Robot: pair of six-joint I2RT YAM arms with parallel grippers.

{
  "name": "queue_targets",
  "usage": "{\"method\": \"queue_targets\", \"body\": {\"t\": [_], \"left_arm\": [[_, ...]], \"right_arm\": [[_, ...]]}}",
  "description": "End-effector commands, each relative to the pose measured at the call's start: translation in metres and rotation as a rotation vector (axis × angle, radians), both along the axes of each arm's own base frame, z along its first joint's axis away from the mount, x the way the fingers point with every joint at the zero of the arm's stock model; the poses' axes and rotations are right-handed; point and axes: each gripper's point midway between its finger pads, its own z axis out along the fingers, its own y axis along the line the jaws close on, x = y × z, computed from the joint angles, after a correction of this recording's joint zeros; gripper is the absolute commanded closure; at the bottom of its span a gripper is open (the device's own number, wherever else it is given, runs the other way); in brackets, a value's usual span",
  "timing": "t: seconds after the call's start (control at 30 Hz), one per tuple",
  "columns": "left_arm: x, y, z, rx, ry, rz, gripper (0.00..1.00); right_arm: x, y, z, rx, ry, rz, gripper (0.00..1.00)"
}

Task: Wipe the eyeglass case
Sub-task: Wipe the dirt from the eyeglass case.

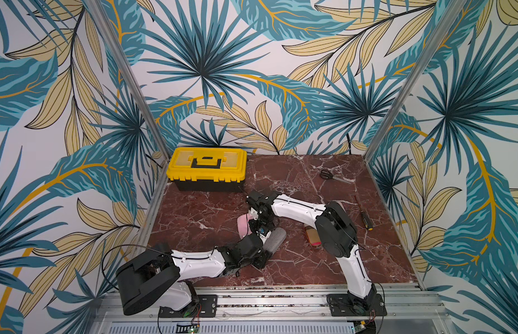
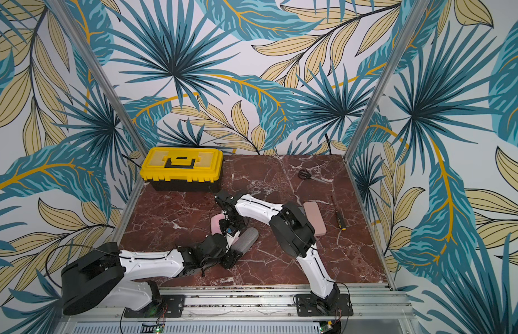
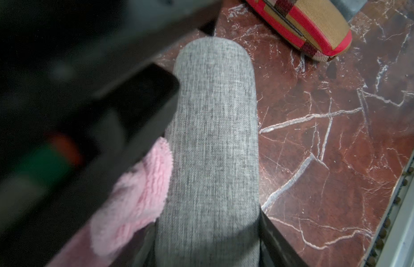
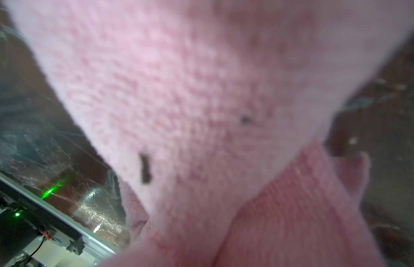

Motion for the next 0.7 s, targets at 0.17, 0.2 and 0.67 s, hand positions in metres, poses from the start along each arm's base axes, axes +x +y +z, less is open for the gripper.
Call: {"method": "queue_targets", "body": {"t": [0.17, 0.2, 0.67], "left_arm": [[-0.007, 0.055, -0.043, 0.24, 0.121, 0.182, 0.54], [-0.007, 0.055, -0.044, 0.245, 0.125, 0.186, 0.53], [-0.003, 0.048, -0.049, 0.279, 0.17, 0.213, 0.54]], "right_arm": [[0.045, -0.114, 0.034, -0.289, -0.107, -0.077, 1.0], [0.047, -0.119, 0.034, -0.319, -0.11, -0.065, 1.0], [0.033, -0.14, 0.009, -0.322, -0.102, -0.186, 1.0]]}}
